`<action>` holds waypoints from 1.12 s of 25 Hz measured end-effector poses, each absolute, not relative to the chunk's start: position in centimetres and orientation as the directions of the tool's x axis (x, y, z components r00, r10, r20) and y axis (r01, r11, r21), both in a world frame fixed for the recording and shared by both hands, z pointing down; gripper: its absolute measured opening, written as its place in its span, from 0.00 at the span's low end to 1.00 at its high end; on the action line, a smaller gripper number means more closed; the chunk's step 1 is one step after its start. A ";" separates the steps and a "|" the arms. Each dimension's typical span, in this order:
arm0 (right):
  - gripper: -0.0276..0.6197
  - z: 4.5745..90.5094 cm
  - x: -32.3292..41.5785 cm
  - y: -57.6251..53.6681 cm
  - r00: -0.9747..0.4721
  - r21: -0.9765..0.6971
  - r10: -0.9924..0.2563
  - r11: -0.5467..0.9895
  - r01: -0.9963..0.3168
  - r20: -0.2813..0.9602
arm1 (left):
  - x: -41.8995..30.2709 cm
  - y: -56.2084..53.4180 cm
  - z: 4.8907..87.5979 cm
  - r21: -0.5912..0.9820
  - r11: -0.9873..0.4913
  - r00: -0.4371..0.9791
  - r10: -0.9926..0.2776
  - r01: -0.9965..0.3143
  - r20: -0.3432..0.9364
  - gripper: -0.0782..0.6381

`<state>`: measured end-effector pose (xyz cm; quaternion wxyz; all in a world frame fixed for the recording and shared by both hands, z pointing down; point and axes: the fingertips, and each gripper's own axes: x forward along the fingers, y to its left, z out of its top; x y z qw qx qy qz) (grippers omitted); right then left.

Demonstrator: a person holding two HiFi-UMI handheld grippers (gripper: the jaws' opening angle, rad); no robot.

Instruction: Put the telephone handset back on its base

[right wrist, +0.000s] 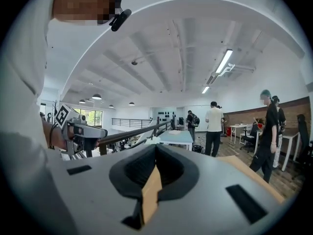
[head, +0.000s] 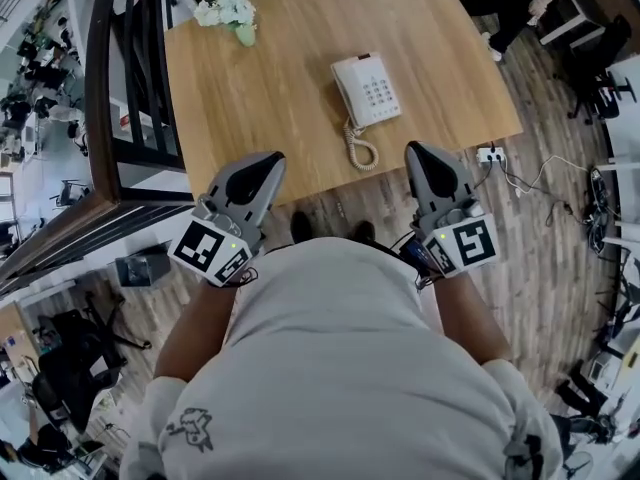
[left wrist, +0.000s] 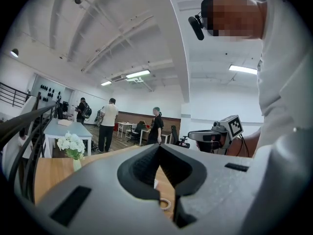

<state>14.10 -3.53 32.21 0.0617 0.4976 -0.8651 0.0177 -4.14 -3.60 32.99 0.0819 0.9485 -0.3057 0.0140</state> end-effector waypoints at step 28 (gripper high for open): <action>0.05 32.4 16.4 7.2 -0.678 0.043 -0.725 0.686 -0.726 0.121 | 0.0 9.7 32.4 0.132 -0.697 0.709 -0.699 -0.705 0.091 0.12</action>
